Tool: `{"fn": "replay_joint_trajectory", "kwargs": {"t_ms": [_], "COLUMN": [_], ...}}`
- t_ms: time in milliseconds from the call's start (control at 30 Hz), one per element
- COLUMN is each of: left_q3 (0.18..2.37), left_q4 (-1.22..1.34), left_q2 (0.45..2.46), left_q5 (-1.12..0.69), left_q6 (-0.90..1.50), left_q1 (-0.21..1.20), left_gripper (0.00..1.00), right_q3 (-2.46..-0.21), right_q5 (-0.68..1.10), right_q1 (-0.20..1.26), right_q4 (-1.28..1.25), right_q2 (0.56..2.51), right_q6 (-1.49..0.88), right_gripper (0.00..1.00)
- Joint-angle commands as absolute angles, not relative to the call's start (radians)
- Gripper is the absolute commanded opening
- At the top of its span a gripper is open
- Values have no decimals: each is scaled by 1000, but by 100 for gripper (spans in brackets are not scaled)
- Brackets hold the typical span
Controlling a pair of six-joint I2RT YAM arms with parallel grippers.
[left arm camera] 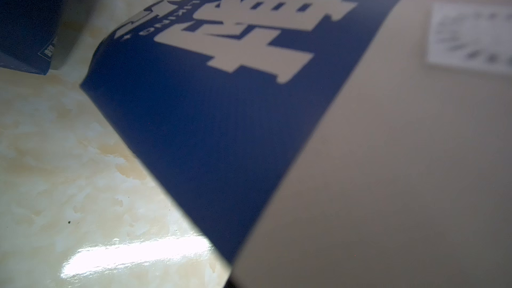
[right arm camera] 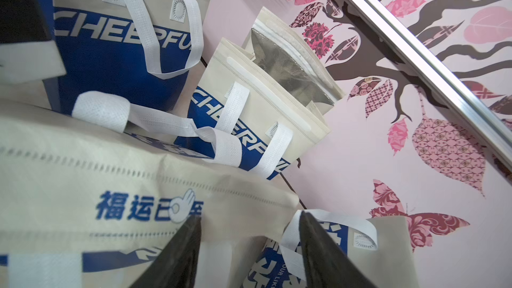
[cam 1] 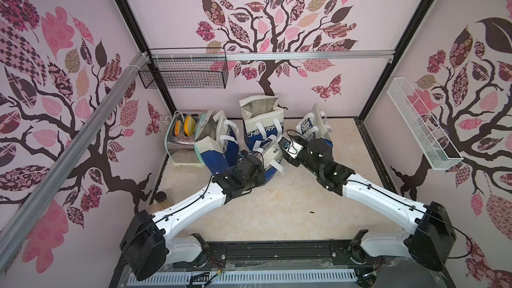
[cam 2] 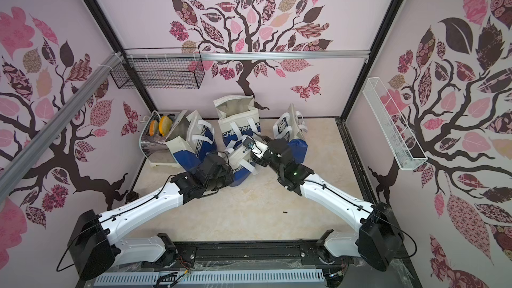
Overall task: Open the takeout bag
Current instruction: Open the takeout bag at the center of the board.
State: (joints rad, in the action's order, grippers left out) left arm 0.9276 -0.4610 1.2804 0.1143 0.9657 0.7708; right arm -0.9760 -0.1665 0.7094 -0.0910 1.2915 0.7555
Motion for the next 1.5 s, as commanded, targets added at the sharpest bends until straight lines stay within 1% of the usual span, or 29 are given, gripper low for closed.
{"fn": "replay_joint_trajectory", "kwargs": {"t_ms": [0, 100, 233, 367, 633, 1133, 1267, 1467], "left_q3": [946, 943, 940, 949, 956, 965, 964, 972], "left_q4": [-492, -497, -495, -495, -498, -502, -507, -518], "left_q2": [1272, 1269, 1267, 1279, 1286, 1302, 1302, 1305], "left_q5": [105, 101, 97, 86, 81, 81, 86, 89], "left_q6": [944, 940, 933, 925, 921, 905, 901, 887], "left_q1": [758, 751, 740, 732, 728, 723, 724, 723], "left_gripper": [0, 0, 0, 0, 0, 0, 0, 0], "right_q3": [-952, -926, -911, -924, -953, -1017, -1031, -1059], "right_q5": [-245, -288, -252, -199, -160, -150, -150, -182], "right_q1": [709, 703, 703, 710, 716, 748, 754, 765], "right_q4": [-142, -146, -103, -83, -52, -88, -94, -121], "right_q2": [1246, 1204, 1191, 1215, 1263, 1338, 1355, 1398], "right_q6": [784, 782, 788, 782, 798, 806, 806, 823], "right_gripper": [60, 61, 60, 60, 58, 57, 56, 50]}}
